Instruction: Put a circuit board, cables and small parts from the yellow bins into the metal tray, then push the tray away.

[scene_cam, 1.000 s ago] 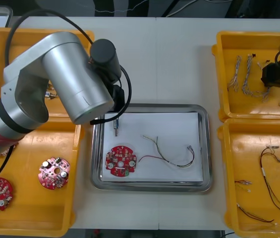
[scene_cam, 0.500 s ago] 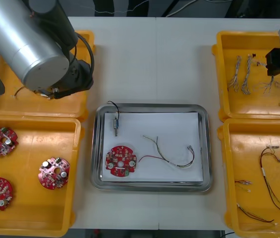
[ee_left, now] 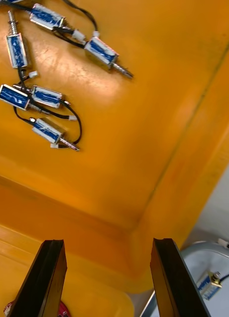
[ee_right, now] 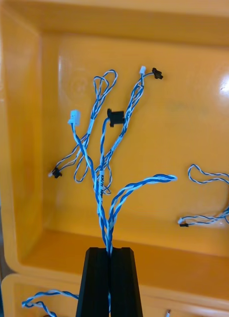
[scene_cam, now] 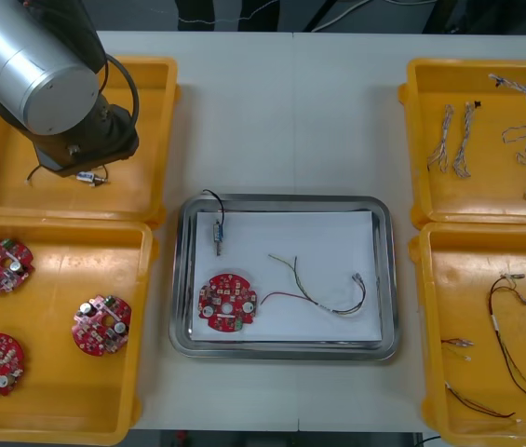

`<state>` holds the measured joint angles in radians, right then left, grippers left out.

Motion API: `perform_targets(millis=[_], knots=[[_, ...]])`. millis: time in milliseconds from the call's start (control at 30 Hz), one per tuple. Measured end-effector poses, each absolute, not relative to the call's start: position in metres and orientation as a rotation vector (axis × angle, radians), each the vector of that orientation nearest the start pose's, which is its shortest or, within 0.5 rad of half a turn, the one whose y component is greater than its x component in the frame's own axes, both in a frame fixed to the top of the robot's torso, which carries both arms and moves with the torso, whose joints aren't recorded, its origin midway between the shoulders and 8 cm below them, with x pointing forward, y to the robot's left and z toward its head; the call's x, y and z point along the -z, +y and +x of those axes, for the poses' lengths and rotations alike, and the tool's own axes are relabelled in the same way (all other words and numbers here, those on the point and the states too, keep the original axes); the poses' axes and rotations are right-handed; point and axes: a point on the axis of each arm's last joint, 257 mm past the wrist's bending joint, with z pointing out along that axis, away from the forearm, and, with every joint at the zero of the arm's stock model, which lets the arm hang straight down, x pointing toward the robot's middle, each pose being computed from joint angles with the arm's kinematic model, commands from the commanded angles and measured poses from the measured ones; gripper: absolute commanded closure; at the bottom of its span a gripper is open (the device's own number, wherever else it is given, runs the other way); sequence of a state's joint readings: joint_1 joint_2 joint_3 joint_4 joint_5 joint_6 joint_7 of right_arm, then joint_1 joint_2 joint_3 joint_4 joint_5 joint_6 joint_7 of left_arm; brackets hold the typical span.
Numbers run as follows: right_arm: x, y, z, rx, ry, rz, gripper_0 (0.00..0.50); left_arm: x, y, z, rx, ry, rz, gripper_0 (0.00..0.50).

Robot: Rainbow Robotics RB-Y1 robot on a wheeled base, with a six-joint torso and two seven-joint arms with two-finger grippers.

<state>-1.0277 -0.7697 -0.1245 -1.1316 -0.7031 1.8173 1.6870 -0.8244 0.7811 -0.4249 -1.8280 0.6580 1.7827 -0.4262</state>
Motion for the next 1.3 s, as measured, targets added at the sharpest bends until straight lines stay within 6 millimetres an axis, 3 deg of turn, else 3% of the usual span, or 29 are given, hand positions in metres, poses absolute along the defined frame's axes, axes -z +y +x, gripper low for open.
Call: perform_targets(millis=[267, 433, 800, 967, 1300], knots=[[0.048, -0.37, 0.528, -0.005, 2.624, -0.256, 0.5, 0.134, 0.261, 0.531, 0.005, 2.5, -0.677, 0.0], [0.05, -0.355, 0.517, 0.028, 2.568, -0.359, 0.5, 0.137, 0.269, 0.539, 0.018, 2.49, -0.72, 0.0], [0.053, -0.297, 0.483, -0.051, 2.468, -0.628, 0.5, 0.138, 0.296, 0.546, 0.035, 2.476, -0.86, 0.0], [0.05, -0.26, 0.468, -0.038, 2.404, -0.801, 0.5, 0.14, 0.304, 0.548, 0.037, 2.471, -0.9, 0.0], [0.082, -0.195, 0.436, 0.024, 2.332, -1.144, 0.5, 0.149, 0.325, 0.552, 0.011, 2.454, -0.979, 0.0]])
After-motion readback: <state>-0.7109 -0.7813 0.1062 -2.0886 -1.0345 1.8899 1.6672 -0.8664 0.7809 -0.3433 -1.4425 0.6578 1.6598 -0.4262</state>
